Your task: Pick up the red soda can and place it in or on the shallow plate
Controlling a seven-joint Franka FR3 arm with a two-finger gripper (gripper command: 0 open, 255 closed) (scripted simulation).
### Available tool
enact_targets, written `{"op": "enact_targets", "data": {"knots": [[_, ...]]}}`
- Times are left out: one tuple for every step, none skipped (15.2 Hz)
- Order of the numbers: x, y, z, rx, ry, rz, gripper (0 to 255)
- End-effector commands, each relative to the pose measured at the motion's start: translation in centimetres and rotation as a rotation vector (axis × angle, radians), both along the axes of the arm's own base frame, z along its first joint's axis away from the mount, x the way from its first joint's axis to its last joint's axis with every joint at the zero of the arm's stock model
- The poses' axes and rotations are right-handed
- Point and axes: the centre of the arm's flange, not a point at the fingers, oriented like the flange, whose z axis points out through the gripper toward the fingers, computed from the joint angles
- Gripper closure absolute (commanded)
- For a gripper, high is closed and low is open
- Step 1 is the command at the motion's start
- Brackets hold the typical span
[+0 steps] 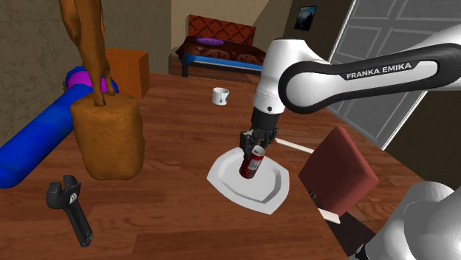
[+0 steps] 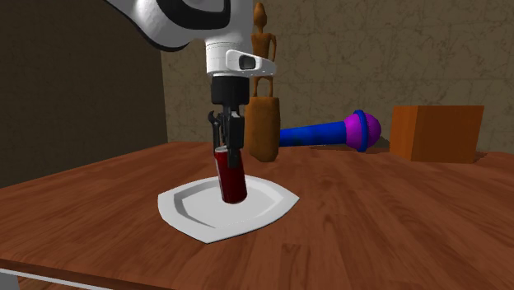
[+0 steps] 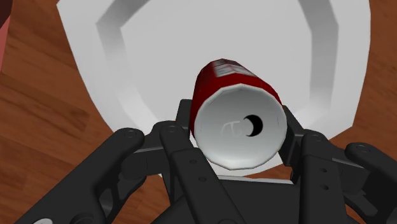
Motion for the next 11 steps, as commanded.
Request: {"op": "enact_targets", "data": {"knots": [[0.02,0.00,-0.18,0.000,-0.001,0.000,255],[0.03,0.00,-0.18,0.000,-0.001,0.000,255],[0.03,0.00,-0.18,0.000,-0.001,0.000,255],[0.03,0.00,-0.18,0.000,-0.001,0.000,255],[0.03,0.00,-0.18,0.000,-0.001,0.000,255],[0.03,0.00,-0.18,0.000,-0.001,0.000,255],[0.02,0.00,-0.17,0.000,-0.001,0.000,0],[0.02,0.00,-0.17,0.000,-0.001,0.000,0],[0.02,0.00,-0.17,0.000,-0.001,0.000,0],[0.02,0.00,-0.18,0.000,-0.001,0.000,0],[0.02,0.00,-0.17,0.000,-0.001,0.000,0]]}}
